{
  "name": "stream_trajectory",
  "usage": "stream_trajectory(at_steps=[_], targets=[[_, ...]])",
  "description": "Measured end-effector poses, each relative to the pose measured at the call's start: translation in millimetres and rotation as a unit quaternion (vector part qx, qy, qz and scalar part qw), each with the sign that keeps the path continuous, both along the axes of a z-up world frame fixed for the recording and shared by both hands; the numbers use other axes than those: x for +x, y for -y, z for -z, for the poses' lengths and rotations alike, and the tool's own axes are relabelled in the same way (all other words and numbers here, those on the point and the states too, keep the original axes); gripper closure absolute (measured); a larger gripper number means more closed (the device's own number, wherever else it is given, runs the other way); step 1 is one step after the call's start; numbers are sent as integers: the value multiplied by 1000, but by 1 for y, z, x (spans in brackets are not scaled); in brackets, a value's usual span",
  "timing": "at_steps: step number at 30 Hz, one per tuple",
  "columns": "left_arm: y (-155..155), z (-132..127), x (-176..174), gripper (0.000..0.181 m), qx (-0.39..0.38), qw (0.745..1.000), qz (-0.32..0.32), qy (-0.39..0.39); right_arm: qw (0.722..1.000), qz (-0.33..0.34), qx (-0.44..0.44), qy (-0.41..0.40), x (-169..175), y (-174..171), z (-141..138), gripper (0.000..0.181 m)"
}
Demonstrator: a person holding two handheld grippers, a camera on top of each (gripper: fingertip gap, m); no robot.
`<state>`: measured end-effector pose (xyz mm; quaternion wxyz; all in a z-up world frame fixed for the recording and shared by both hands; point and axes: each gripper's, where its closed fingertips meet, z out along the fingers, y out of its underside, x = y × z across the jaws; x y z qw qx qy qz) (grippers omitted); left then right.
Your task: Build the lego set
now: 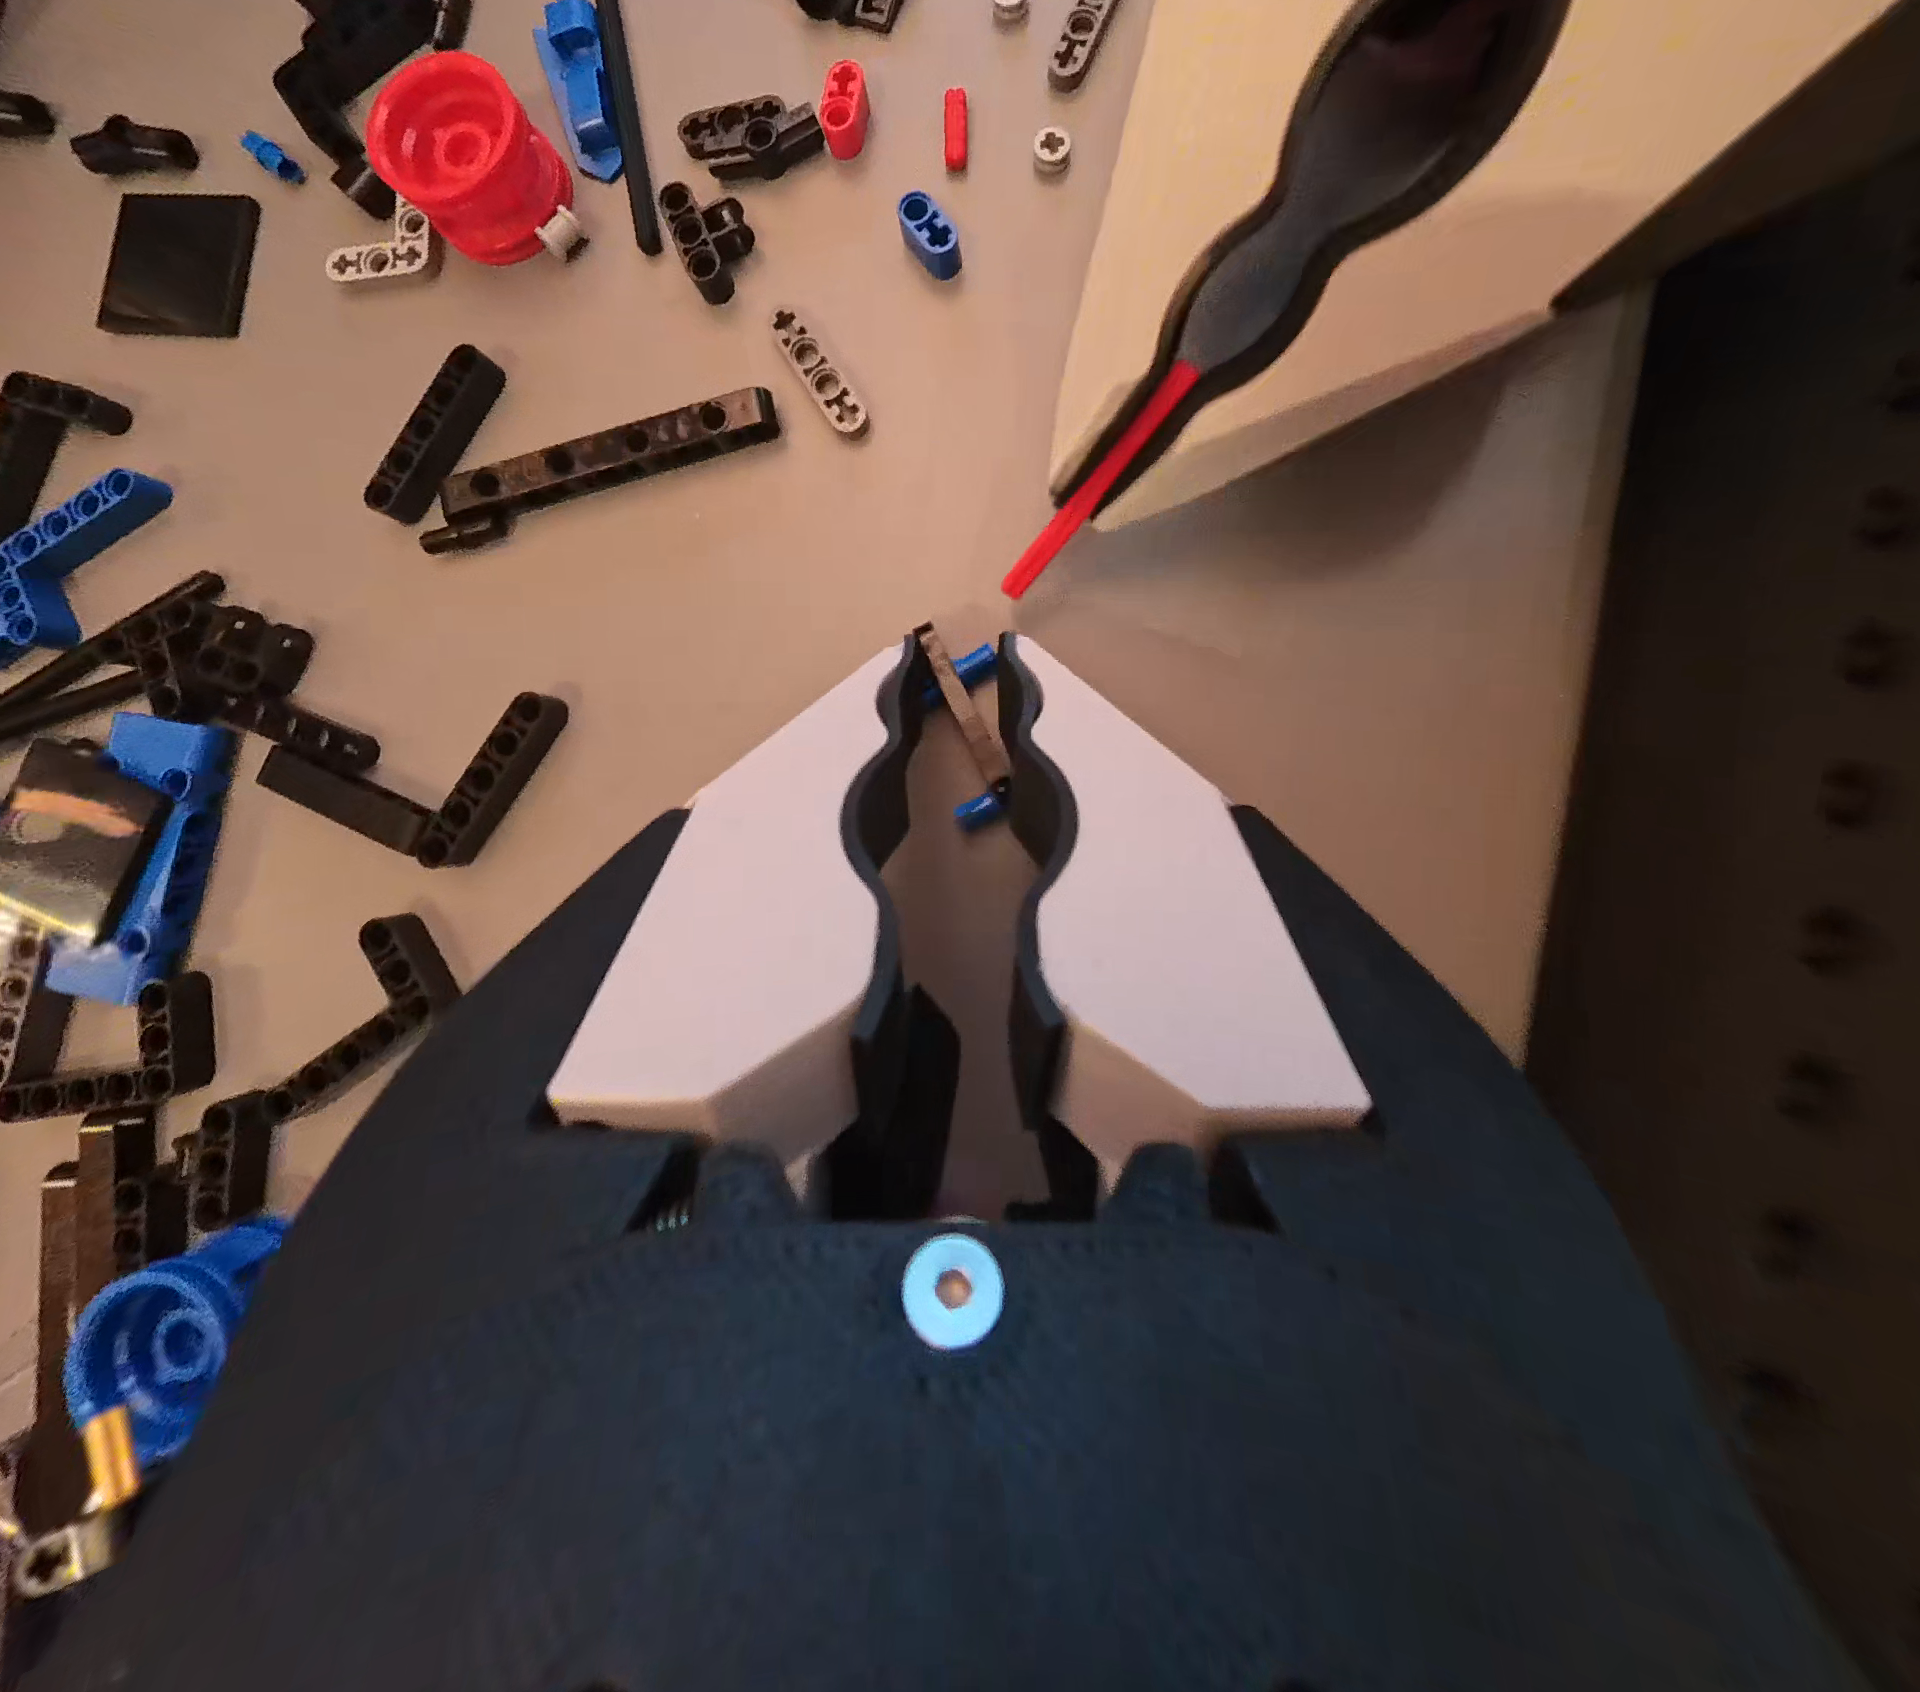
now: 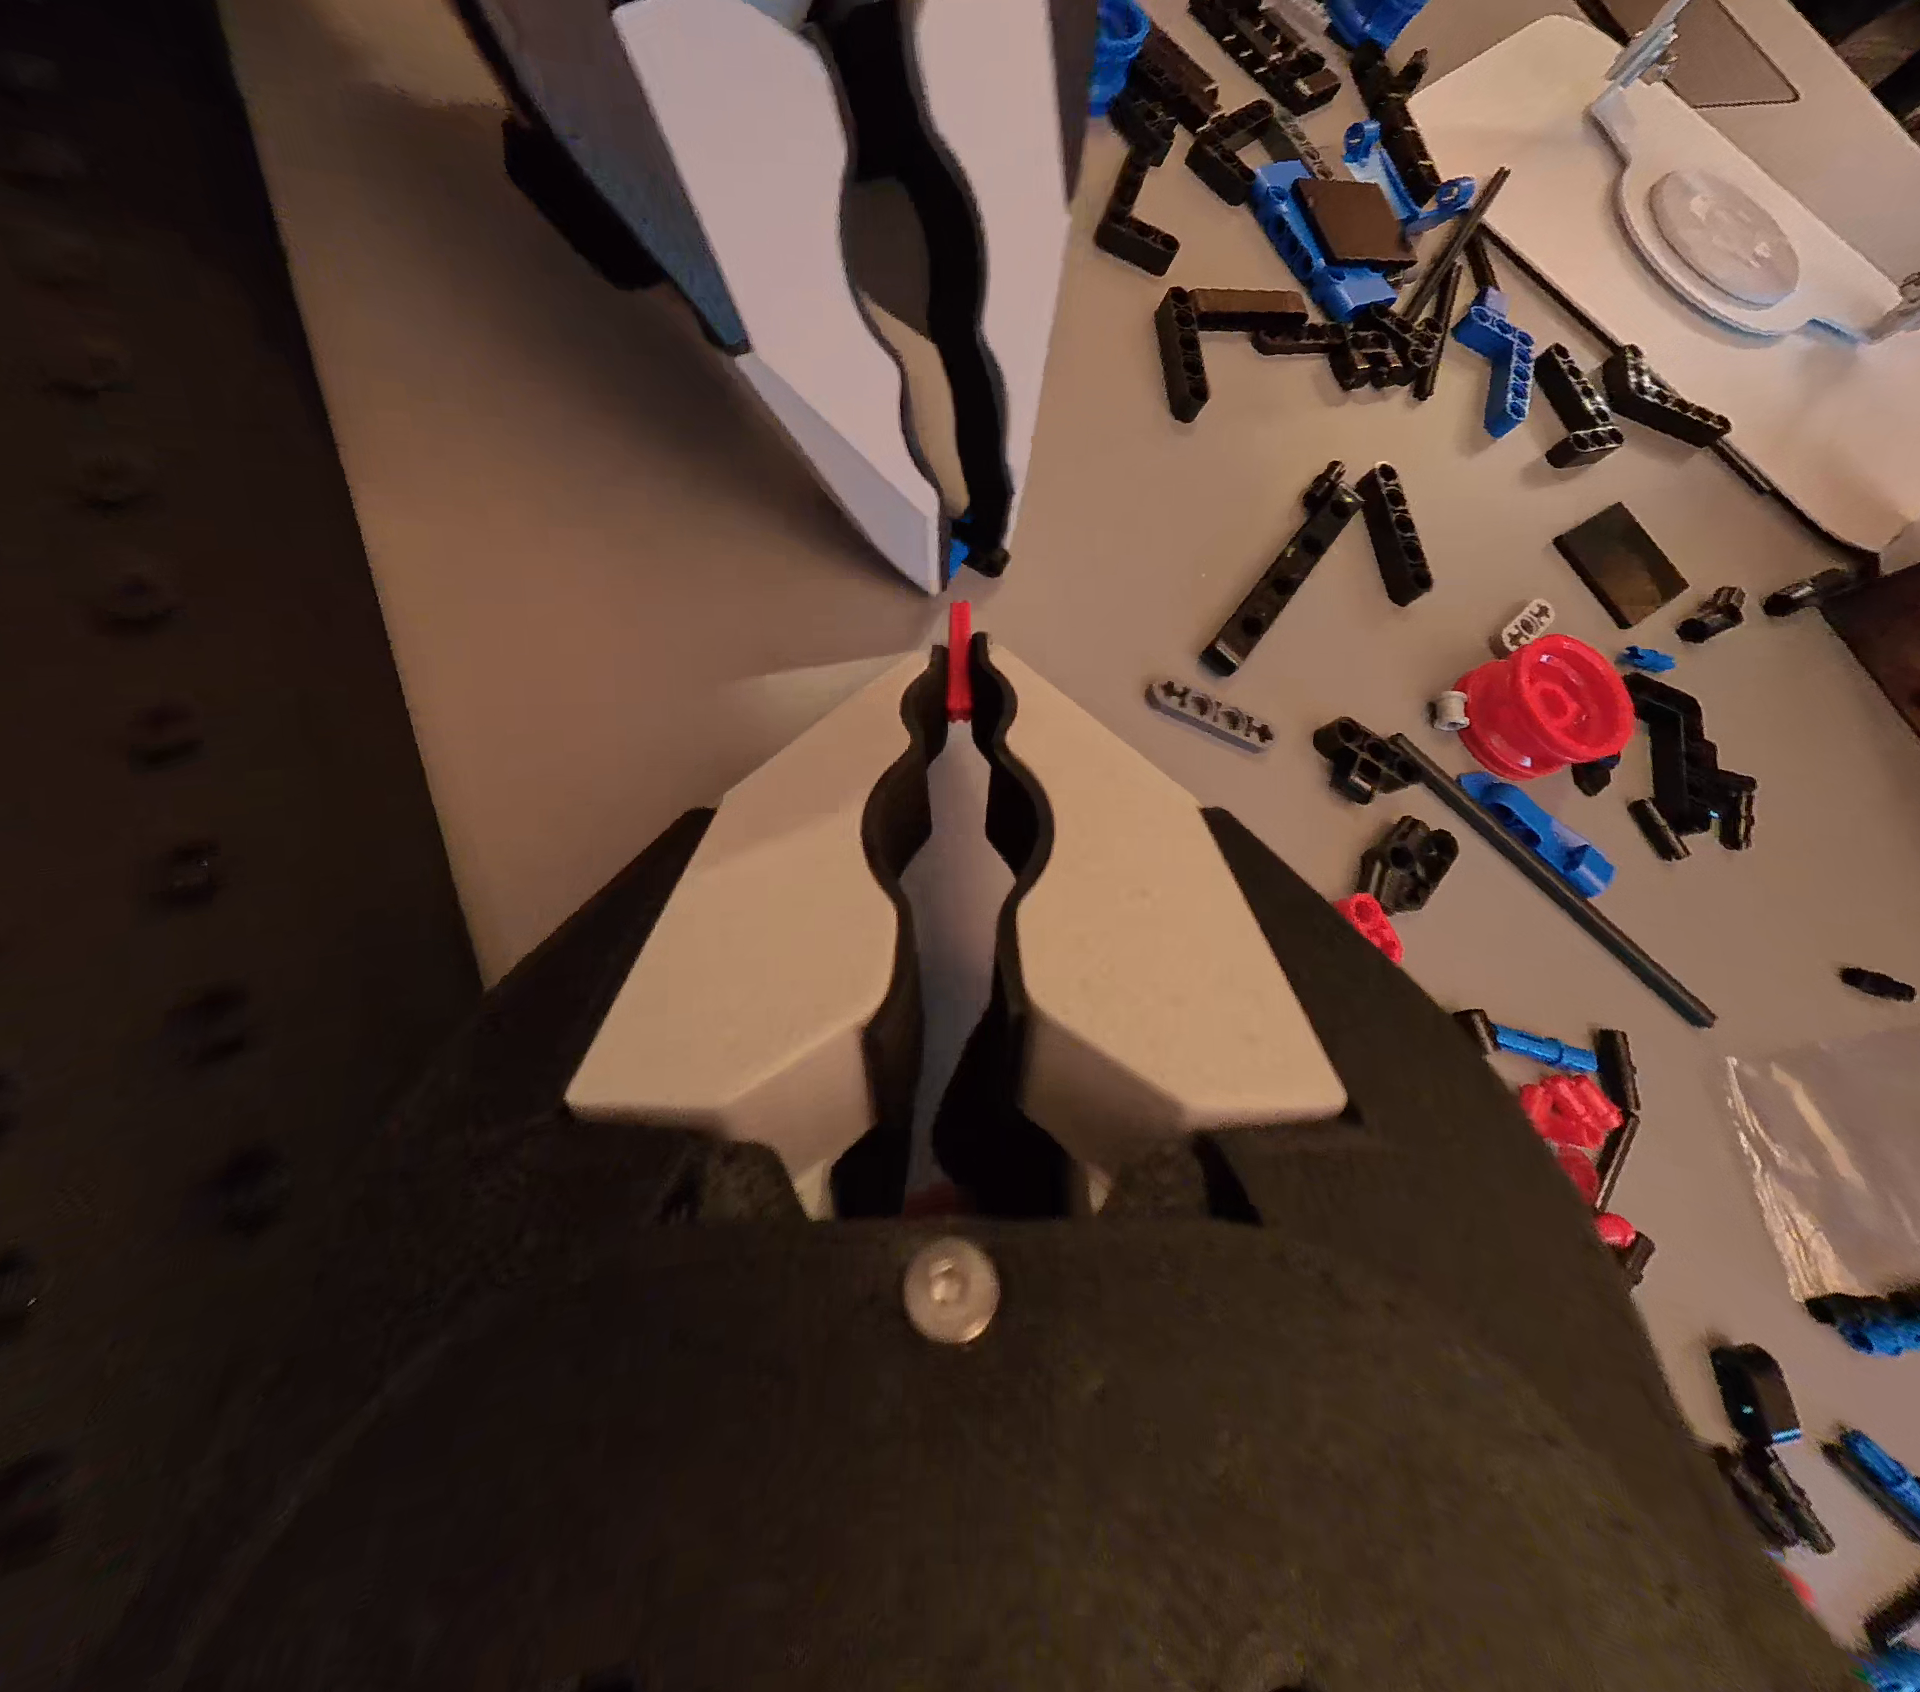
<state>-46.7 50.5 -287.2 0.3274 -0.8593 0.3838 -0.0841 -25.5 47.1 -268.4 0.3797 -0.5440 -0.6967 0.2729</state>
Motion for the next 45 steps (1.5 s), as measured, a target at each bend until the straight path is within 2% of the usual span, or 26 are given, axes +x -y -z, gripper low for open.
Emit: stream_trajectory(at_steps=[2, 7, 13, 18, 31, 38, 45], targets=[[2, -4, 2, 170, 7, 999, -14, 34, 1000, 8, -12, -22, 1, -3, -8, 181], [4, -40, 17, 170, 51, 978, -45, 198, 996, 10, -29, -85, 2, -3, -32, 180], [1, -56, 20, 170, 71, 962, -69, 255, 995, 14, -11, -103, 1, -3, -40, 180], [-4, -59, 15, 170, 91, 957, -93, 259, 992, 18, -8, -127, 3, -4, -50, 180], [-7, -70, 21, 171, 120, 948, -94, 280, 989, 32, 10, -146, 5, -7, -58, 180], [-12, -82, 21, 171, 210, 950, -97, 210, 978, 57, -78, -187, 5, -12, -71, 180], [-20, -105, 22, 171, 291, 932, -119, 179, 939, 88, -206, -259, 5, -19, -93, 181]])
